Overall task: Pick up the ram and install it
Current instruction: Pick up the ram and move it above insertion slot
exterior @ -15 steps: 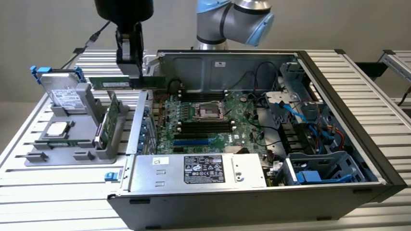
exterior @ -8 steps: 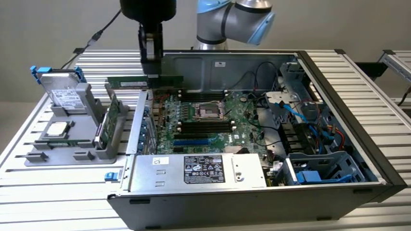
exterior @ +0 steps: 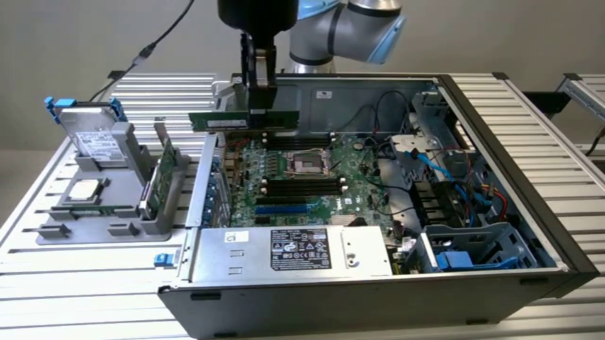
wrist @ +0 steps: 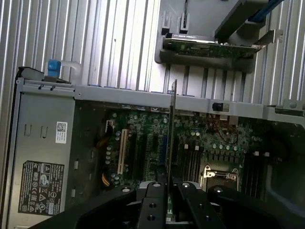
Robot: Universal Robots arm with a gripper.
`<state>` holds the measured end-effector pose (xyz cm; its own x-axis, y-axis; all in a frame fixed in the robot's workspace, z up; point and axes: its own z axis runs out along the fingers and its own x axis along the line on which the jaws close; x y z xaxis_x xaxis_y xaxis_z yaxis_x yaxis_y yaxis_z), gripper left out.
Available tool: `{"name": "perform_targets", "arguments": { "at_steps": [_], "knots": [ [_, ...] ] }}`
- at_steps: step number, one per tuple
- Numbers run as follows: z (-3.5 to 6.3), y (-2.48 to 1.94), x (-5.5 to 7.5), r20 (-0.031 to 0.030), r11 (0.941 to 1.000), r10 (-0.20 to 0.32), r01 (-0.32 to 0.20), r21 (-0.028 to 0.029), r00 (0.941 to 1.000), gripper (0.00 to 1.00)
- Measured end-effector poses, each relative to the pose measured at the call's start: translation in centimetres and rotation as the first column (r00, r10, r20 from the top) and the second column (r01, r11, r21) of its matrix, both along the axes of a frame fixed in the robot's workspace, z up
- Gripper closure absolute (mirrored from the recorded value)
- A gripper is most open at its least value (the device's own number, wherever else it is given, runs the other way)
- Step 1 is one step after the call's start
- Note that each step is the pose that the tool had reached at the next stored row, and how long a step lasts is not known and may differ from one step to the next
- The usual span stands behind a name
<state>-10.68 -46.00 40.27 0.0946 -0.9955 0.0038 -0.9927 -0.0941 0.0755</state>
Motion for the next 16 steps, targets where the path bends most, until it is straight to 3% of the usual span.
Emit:
{"name": "perform_targets", "arguments": {
  "at_steps": [10, 16],
  "knots": [
    [-0.88, 0.13, 4.6, -0.0005, 1.0000, 0.003, -0.003, -0.0003, 1.0000, 0.86],
    [-1.98, 0.95, 7.3, -0.0005, 1.0000, 0.003, -0.003, -0.0009, 1.0000, 0.86]
  ]
}}
